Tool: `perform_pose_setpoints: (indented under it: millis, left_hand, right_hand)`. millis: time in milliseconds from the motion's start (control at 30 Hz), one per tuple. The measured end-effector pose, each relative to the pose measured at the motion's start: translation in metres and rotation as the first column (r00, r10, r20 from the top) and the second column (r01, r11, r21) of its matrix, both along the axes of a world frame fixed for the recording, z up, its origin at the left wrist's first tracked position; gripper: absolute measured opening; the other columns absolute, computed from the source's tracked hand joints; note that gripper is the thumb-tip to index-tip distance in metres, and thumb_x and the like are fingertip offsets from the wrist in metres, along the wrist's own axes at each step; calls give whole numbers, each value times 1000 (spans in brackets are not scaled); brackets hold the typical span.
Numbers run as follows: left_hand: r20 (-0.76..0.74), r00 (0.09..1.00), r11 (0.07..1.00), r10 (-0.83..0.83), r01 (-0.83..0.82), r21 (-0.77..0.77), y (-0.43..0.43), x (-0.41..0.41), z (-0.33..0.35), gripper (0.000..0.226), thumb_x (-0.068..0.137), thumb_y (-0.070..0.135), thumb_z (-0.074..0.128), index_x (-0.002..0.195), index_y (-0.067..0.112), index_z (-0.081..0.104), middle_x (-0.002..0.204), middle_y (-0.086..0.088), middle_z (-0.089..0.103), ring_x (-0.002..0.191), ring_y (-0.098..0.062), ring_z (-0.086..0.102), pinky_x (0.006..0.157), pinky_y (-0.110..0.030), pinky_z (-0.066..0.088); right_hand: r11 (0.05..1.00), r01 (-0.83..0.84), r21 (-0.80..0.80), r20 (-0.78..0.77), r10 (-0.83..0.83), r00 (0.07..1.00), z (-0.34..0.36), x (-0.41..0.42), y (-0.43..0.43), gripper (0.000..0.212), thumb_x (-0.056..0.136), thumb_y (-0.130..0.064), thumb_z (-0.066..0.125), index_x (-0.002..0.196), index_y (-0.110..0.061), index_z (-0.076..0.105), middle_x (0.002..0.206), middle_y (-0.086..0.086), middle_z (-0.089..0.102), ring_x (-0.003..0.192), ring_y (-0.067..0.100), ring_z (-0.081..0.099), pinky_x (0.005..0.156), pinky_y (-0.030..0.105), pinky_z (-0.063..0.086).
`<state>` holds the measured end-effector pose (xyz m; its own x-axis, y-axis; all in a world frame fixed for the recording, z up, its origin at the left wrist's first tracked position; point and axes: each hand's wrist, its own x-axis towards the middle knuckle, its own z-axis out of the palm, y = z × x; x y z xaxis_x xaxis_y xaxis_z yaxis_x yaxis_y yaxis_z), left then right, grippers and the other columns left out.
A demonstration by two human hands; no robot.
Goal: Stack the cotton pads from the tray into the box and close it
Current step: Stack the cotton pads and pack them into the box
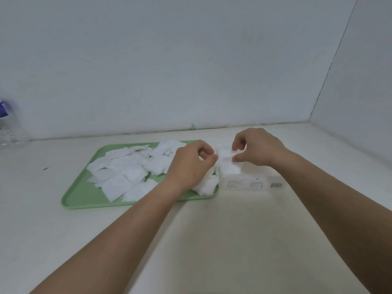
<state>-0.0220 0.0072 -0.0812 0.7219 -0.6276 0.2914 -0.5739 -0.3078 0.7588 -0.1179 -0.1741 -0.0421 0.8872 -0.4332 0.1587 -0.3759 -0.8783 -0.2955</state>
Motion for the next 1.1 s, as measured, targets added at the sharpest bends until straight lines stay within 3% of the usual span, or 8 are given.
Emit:
perform_pose_setpoints:
  millis: [233, 333, 533, 633, 833, 933, 1000, 1100]
  left_hand:
    - [14, 998, 996, 63, -62, -67, 36, 17, 9, 3, 90, 27, 69, 88, 27, 71, 83, 14, 68, 62, 9, 54, 59, -11, 38]
    - [-24, 995, 992, 100, -102, -76, 54, 26, 6, 7, 89, 21, 68, 87, 26, 73, 81, 13, 68, 65, 10, 56, 64, -18, 40]
    - [-87, 986, 986, 142, -149, -79, 83, 35, -4, 9, 89, 18, 67, 89, 24, 73, 82, 11, 68, 68, 3, 58, 67, -21, 41]
    - [-93, 985, 983, 146, -155, -95, 88, 40, -7, 9, 89, 19, 67, 89, 25, 74, 84, 11, 69, 77, -3, 61, 69, -21, 42]
    - [-112, 983, 980, 143, -157, -125, 88, 42, -6, 9, 89, 20, 67, 89, 26, 74, 80, 14, 66, 62, 6, 54, 59, -9, 40]
    - [-122, 984, 978, 133, -150, -142, 85, 40, -4, 9, 90, 20, 67, 88, 26, 73, 78, 14, 65, 58, 6, 52, 60, -12, 39]
    - [-131, 985, 977, 114, -135, -165, 83, 38, -4, 8, 90, 21, 68, 88, 27, 72, 80, 14, 66, 58, 2, 52, 63, -16, 41]
    - [-148, 988, 967, 42, -78, -244, 79, 33, -3, 5, 92, 25, 68, 95, 27, 72, 92, 15, 72, 81, -3, 63, 72, -12, 45]
  right_hand:
    - [985, -125, 123, 230, 94, 969, 23, 1, 38, 10, 78, -27, 78, 81, -30, 69, 84, -11, 67, 71, 4, 60, 68, 28, 51]
    - [963, -248, 108, 196, 224, 955, 18, 10, 66, 13, 84, -16, 69, 87, -29, 72, 83, -15, 68, 69, -1, 59, 70, 26, 51]
    - [891, -273, -364, -310, 161, 937, -13, 30, 95, 33, 82, -12, 60, 110, -28, 65, 108, -6, 63, 99, 20, 59, 75, 31, 37]
    - [820, -245, -518, -310, 87, 947, -23, 34, 97, 29, 78, -11, 61, 102, -26, 65, 100, -3, 60, 94, 21, 54, 76, 32, 30]
    - [755, -220, -618, -226, 97, 969, -30, 36, 89, 28, 84, -6, 57, 101, -26, 67, 99, -3, 57, 90, 21, 48, 71, 32, 28]
    - [862, -199, -466, -104, 170, 980, -20, 31, 87, 18, 91, -18, 56, 103, -27, 66, 104, -5, 60, 95, 21, 55, 74, 32, 36]
    - [963, -184, -199, 67, 201, 977, -11, 25, 86, 12, 92, -24, 56, 99, -27, 65, 102, -7, 65, 92, 19, 61, 77, 35, 47]
    - [958, -224, 178, 357, 149, 922, -4, 22, 87, 10, 90, -19, 59, 90, -28, 63, 91, -11, 67, 81, 12, 64, 68, 29, 52]
